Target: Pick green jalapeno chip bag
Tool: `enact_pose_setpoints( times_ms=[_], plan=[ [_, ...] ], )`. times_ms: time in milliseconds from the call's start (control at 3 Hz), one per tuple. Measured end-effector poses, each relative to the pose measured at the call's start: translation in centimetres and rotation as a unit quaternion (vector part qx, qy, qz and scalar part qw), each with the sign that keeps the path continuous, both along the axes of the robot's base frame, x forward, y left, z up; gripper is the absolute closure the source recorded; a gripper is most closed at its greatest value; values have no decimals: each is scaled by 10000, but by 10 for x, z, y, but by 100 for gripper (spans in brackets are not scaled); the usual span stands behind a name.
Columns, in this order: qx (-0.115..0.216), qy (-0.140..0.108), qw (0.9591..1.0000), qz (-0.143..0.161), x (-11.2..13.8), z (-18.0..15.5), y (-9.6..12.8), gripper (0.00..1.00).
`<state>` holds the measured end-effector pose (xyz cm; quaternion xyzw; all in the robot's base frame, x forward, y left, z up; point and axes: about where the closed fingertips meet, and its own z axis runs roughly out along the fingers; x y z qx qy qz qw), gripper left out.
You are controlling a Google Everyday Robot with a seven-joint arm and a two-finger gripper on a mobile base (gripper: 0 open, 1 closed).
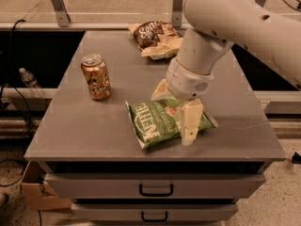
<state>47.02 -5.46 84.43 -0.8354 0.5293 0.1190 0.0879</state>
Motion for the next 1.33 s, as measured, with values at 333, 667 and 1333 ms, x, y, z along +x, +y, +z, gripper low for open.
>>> enact_pose_setpoints(
  times_ms=[333, 667, 1333],
  plan=[
    [63, 43, 9998, 160, 8, -7, 9, 41],
    [107, -62, 9998, 129, 21, -1, 6, 64],
    [122, -747, 9970, -138, 62, 45, -16, 100]
  ],
)
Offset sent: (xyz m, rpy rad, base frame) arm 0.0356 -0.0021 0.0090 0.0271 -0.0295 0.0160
